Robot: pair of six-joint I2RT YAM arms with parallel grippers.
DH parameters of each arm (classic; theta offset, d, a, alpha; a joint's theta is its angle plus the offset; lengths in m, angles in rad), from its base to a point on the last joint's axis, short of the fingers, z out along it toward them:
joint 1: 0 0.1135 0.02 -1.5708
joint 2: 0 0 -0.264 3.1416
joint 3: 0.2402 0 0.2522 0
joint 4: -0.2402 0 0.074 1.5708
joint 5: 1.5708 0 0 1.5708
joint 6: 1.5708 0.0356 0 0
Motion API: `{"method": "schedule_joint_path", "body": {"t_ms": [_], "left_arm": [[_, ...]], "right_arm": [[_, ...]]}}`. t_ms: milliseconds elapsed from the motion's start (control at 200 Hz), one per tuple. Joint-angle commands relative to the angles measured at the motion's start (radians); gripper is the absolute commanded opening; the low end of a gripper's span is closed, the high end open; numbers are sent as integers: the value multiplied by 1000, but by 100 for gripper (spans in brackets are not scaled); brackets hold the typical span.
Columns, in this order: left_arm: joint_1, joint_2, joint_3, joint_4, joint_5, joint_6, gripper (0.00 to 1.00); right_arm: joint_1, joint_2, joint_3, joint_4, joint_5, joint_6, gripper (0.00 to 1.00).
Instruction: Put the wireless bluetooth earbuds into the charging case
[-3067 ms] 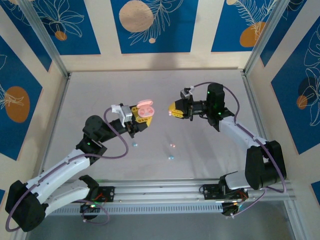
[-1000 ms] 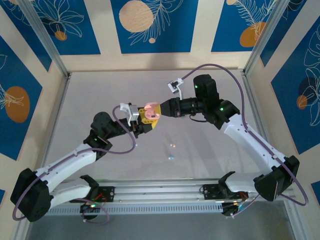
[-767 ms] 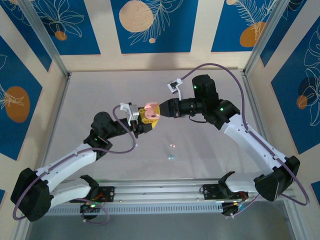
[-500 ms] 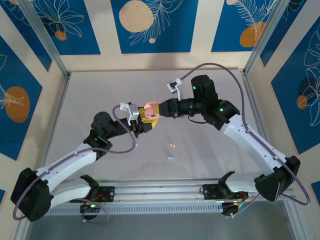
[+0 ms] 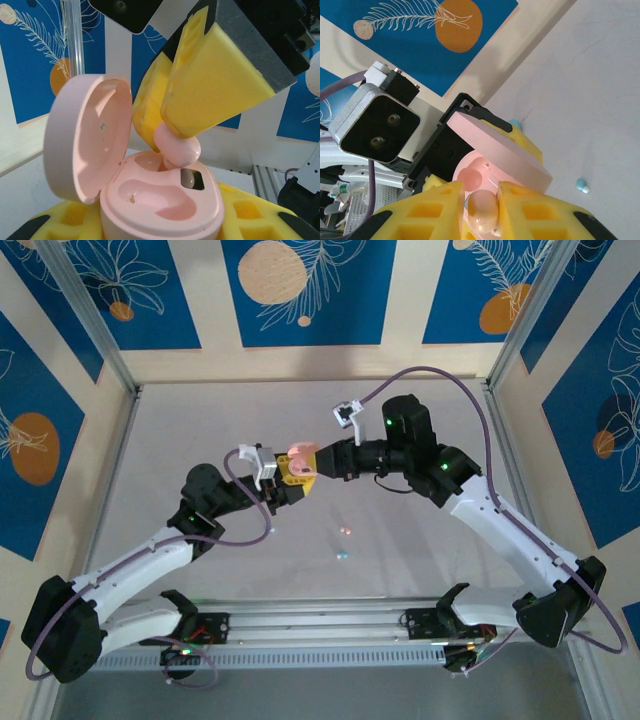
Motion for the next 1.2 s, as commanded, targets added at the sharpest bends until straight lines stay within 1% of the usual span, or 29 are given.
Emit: {"method": "schedule_joint_path", "body": {"t_ms": [0, 220, 300, 545, 700, 965, 1196], "left_arm": [[-14, -9, 30, 89, 47, -6, 27], [-14, -9, 29, 88, 44, -4, 27], [-13, -9, 26, 86, 40, -3, 27], [-14, -13, 22, 82, 29, 5, 27], [-13, -10, 24, 83, 32, 3, 27], [-14, -10, 16, 73, 20, 15, 27], [-14, -11, 12, 56, 4, 32, 27]], "right_arm": [[4, 0, -7, -23, 50, -40, 27], [6, -7, 5, -49, 70, -42, 30], [6, -9, 13, -59, 77, -40, 35], [6, -20, 30, -74, 92, -28, 45], [6, -14, 41, -86, 102, -21, 47], [4, -24, 65, -107, 111, 6, 56], [-3, -32, 96, -166, 81, 40, 56]]}}
